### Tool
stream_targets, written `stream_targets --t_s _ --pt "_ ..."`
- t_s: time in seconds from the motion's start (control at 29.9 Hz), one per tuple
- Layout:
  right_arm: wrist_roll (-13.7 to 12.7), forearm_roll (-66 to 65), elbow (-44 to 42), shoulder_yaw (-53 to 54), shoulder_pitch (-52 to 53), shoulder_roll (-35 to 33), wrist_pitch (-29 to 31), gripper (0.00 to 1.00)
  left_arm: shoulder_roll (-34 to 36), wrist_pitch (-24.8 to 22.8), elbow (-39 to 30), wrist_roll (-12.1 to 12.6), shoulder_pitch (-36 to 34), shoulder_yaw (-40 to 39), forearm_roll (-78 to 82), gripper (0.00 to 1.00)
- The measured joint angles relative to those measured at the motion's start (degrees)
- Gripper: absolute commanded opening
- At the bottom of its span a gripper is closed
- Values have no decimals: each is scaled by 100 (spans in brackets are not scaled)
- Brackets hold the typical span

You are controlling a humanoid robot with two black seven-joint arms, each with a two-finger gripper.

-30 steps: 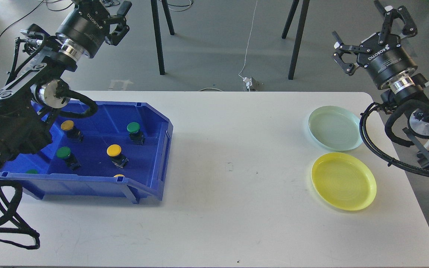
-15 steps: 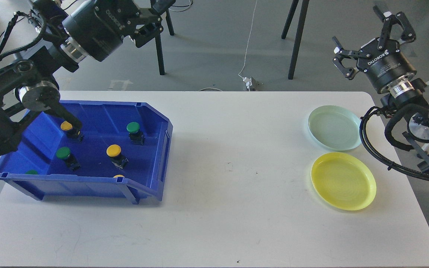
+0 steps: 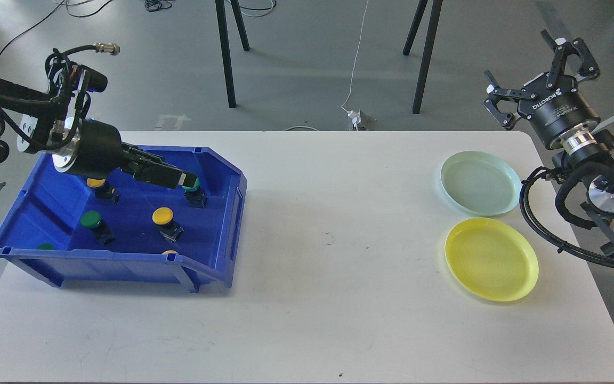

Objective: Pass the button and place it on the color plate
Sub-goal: 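Lower the left gripper into the bin and grasp the yellow button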

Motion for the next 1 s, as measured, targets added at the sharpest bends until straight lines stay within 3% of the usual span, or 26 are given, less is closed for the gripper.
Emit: stream_targets --t_s 0.23,0.6,1.0 --pt "0 2 -4 16 -89 -9 0 99 -835 0 953 0 82 881 57 97" --pt "0 1 -4 19 -204 -53 0 99 -1595 1 2400 1 988 923 47 97" --pt "0 1 3 21 -242 -15 -1 99 -1732 0 2638 1 1105 894 12 96"
